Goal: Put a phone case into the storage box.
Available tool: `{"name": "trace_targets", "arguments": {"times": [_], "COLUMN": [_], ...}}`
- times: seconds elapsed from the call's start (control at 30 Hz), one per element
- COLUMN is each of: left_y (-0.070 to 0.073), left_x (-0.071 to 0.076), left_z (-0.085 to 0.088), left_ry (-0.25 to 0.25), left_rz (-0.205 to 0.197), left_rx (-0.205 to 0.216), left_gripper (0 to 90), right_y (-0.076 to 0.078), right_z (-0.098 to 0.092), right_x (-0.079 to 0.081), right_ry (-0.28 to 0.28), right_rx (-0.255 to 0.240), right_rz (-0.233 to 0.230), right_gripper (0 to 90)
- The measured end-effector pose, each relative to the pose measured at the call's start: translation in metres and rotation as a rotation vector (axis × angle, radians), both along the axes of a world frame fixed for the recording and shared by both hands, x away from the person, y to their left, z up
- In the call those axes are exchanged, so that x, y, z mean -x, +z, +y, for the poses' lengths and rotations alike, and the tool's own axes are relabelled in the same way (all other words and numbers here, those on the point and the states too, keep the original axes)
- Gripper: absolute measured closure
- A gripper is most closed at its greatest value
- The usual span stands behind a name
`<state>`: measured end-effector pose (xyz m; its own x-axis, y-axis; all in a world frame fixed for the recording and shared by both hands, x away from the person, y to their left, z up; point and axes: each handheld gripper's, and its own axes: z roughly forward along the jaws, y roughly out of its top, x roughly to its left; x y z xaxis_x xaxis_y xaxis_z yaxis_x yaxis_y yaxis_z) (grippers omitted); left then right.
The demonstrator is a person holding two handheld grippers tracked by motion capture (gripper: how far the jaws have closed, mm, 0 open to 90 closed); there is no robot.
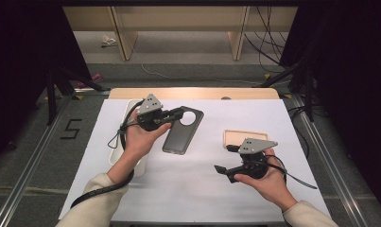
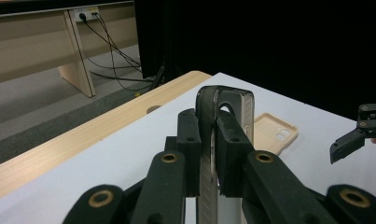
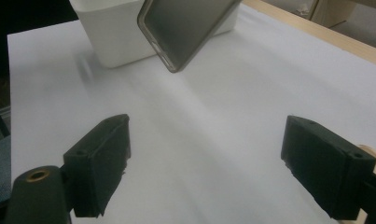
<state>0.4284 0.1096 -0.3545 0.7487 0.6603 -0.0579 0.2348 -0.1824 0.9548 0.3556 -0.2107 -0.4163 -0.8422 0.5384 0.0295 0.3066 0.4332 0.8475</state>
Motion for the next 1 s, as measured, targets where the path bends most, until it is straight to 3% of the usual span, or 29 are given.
{"name": "trace_targets", "arguments": {"times": [0.4,0.57,1.0], "left_y": [0.012,0.016,0.024], "left_x": [-0.004,-0.006,-0.009], "left_z": [0.023,0.030,0.047], "left_ry": [0.025,0.045,0.075], "left_rz": [-0.022,-0.032,-0.057], "left_rx": [0.052,0.048,0.070], "left_gripper": [81.1,81.1,81.1], "right_y": [-0.002,-0.001,-0.001], "right_z": [-0.006,-0.009,-0.019], "right_x": [-0.001,-0.002,-0.003], "right_ry": [-0.008,-0.022,-0.029], "right_rx": [-0.010,-0.030,-0.026], "right_rz": [0.002,-0.001,-0.004], "right_gripper": [15.9,15.9,16.0]}}
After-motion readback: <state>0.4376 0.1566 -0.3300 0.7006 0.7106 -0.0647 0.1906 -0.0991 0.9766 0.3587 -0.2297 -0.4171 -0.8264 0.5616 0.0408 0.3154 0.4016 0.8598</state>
